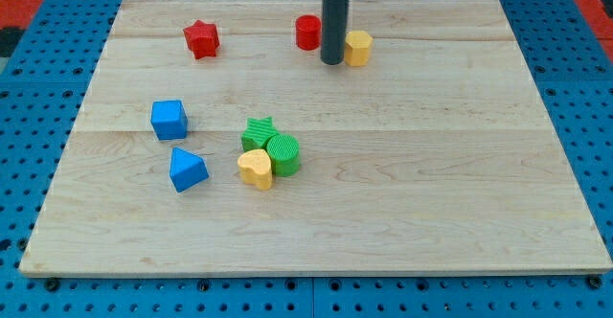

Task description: Push the yellow hexagon to the right parallel of the red circle

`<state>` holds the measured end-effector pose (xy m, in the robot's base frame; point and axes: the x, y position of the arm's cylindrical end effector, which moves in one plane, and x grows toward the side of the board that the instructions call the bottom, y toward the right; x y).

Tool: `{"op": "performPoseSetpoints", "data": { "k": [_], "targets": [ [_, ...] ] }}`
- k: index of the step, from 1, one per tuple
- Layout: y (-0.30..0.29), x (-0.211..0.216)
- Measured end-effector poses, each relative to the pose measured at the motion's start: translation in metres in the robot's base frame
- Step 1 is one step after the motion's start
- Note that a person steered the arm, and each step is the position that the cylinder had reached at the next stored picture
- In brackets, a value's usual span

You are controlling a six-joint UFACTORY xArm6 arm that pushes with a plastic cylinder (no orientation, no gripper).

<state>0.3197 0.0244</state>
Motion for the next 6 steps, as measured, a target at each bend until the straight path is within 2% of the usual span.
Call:
{"op": "performPoseSetpoints", "data": {
  "k": [2, 3, 4, 5, 6],
  "targets": [
    [0.093, -0.023],
    [0.089, -0.041],
    [0.033, -0.006],
    [-0.077, 0.0],
    [-0.153, -0.001]
  ]
}}
